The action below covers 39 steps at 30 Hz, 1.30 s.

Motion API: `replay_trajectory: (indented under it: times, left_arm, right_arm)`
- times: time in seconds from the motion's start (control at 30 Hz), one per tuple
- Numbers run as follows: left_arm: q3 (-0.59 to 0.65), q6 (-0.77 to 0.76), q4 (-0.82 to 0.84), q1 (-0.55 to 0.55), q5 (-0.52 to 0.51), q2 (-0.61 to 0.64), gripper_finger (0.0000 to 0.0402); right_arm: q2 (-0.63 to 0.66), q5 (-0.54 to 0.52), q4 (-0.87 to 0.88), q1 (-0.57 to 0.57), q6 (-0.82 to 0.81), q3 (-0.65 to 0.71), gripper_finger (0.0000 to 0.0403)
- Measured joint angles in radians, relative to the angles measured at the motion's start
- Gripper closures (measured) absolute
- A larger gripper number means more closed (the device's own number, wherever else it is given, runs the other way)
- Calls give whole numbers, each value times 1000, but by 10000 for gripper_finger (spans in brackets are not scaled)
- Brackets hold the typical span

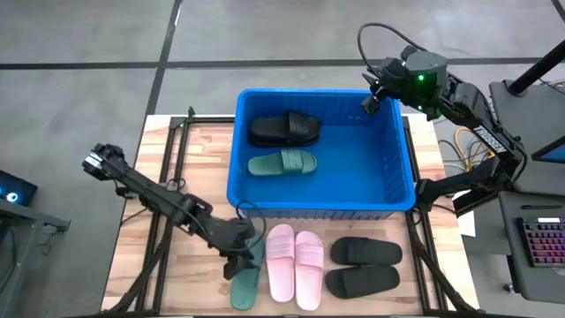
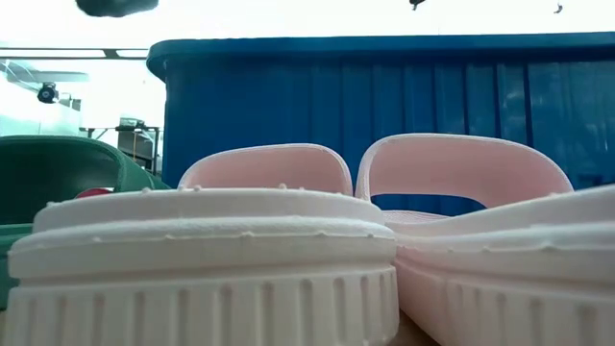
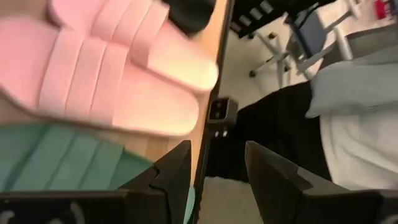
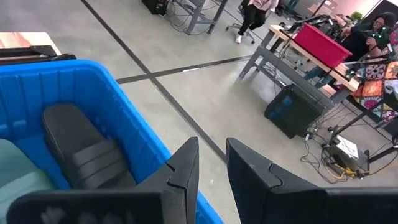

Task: Pick and place slides into bin
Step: Put the green slipper into the blue bin

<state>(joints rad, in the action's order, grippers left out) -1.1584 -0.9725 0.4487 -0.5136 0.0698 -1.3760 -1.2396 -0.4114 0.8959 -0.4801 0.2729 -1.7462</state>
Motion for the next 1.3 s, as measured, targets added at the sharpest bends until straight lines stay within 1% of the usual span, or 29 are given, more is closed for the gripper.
replay_trajectory:
  times: [0.13,0.23,0.4,0.57,0.63,0.73,0.8,0.87,1.1,1.2,1.3]
  left_arm:
    - [0,-65,61,-36,3,-39,265]
    - [-3,-69,103,-74,3,-86,269]
    - [-27,-69,110,-104,7,-169,306]
    - [-45,-62,110,-109,3,-205,348]
    - [-40,-70,107,-114,4,-208,357]
    - [-13,-82,90,-126,8,-209,359]
    - [-1,-88,71,-128,15,-209,351]
    - [2,-94,70,-125,29,-204,333]
    - [-13,-57,80,-122,54,-199,243]
    - [-30,-65,136,-123,50,-206,234]
    - [-48,-64,259,-121,10,-208,245]
  right_arm:
    - [0,0,9,0,-1,0,330]
    - [0,0,20,0,-3,0,330]
    - [0,0,37,0,-3,2,330]
    - [0,0,44,0,-11,5,330]
    - [0,0,44,0,-22,12,330]
    - [0,0,44,0,-37,29,330]
    - [0,0,43,0,-38,44,330]
    - [0,0,44,0,-38,62,330]
    - [0,0,38,0,-30,117,330]
    - [0,0,37,0,-35,133,330]
    - [0,0,37,0,-34,141,330]
